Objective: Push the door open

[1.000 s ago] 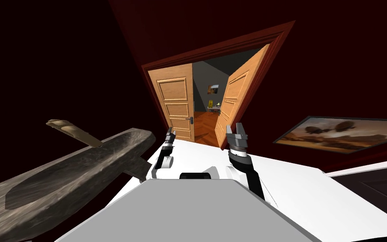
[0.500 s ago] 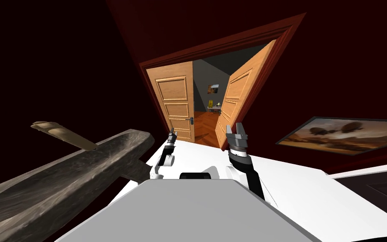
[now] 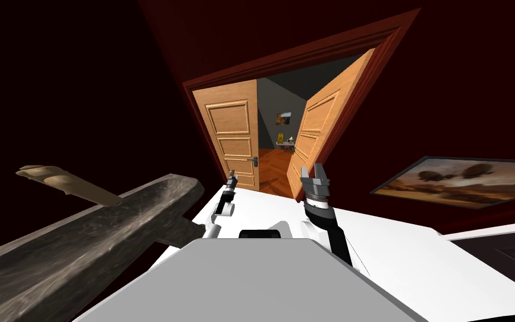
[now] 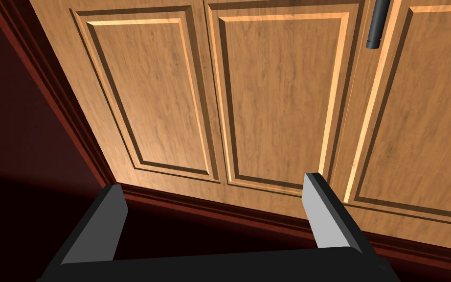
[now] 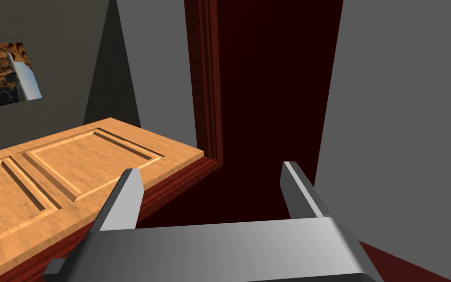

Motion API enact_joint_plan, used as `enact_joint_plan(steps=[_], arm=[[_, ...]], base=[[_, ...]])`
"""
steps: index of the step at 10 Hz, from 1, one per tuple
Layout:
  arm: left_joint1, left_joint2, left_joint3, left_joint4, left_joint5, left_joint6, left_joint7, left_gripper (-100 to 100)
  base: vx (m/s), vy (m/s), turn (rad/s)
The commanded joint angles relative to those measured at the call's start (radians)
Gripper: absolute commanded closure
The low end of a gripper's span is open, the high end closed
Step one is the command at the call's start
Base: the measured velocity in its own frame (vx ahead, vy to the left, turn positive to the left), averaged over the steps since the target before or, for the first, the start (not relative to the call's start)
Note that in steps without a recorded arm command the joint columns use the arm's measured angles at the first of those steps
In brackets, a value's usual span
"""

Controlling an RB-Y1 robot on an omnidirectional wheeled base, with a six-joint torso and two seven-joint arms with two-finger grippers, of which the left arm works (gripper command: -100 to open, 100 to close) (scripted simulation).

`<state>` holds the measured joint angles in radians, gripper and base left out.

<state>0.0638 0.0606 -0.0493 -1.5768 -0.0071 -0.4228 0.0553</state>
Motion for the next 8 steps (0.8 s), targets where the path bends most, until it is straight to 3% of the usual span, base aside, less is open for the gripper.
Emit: enact_joint_plan(steps=[1, 3, 6, 8], arm=[[-0.014, -0.006, -0.002, 0.038, -0.001, -0.002, -0.006, -100], [-0.065, -0.007, 0.000, 0.104, 0.001, -0.004, -0.010, -100], [-0.090, -0.008, 0.001, 0.162, 0.002, -0.005, -0.012, -100], [-0.141, -0.011, 0.002, 0.228, 0.005, -0.007, -0.017, -100]], base=[[0.071, 0.020, -0.006], [0.071, 0.023, -0.008], [0.050, 0.021, -0.006], [0.058, 0.019, -0.011]])
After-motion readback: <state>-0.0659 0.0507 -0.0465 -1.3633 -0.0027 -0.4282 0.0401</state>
